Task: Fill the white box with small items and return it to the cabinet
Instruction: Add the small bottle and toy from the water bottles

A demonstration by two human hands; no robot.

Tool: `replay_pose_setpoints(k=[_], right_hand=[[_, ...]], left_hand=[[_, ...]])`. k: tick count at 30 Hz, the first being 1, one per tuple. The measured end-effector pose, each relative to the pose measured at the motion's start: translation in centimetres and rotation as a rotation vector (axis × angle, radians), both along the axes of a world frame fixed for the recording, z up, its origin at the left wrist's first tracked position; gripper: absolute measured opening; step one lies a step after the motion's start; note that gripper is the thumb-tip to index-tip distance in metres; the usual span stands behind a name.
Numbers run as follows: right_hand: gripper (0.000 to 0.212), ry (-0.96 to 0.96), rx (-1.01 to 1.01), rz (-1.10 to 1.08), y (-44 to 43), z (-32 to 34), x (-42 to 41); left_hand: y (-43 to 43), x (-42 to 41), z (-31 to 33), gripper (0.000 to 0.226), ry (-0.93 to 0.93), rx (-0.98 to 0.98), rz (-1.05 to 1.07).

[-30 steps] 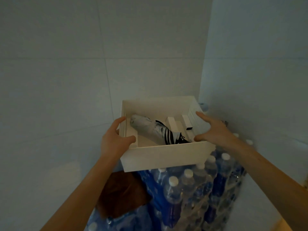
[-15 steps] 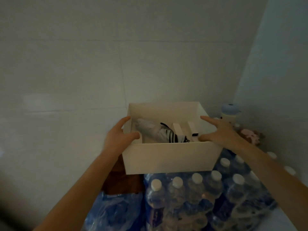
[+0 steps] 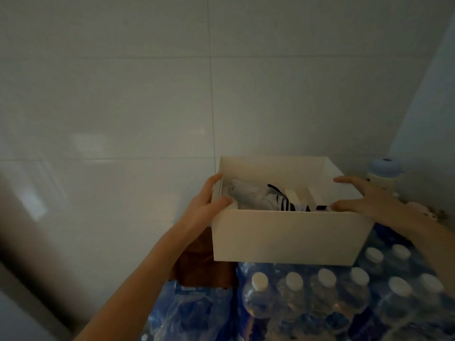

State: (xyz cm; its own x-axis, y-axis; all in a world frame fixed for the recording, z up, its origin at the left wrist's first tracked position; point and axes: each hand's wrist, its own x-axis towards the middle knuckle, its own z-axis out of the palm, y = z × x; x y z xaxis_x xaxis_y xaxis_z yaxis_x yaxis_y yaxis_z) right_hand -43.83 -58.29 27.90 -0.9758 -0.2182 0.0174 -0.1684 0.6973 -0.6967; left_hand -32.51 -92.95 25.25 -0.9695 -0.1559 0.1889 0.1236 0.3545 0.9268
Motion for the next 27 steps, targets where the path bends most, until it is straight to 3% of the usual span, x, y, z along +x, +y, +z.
replay_pose_setpoints(k=[5,10,15,27], right_hand=[[0.063,0.016,0.003,-0.053,0.5,0.4,-0.5],[0.058,0.015,-0.003,-0.067,0.4,0.4,-0.5],[0.057,0.032,-0.041,-0.052,0.5,0.7,-0.1],[0.066,0.001,-0.02,-0.001,4.0,0.2,-2.0]], left_hand=[[1.1,-1.1,-0.1,0.056,0.034,0.04,-0.026],[1.1,-1.8,-0.4,0.073,0.045,0.059,-0.025],[1.3,-2.7,-1.0,0.061,0.077,-0.015,0.054],[5.3,-2.8,-0.8,0.062,0.112,-0.006,0.126]])
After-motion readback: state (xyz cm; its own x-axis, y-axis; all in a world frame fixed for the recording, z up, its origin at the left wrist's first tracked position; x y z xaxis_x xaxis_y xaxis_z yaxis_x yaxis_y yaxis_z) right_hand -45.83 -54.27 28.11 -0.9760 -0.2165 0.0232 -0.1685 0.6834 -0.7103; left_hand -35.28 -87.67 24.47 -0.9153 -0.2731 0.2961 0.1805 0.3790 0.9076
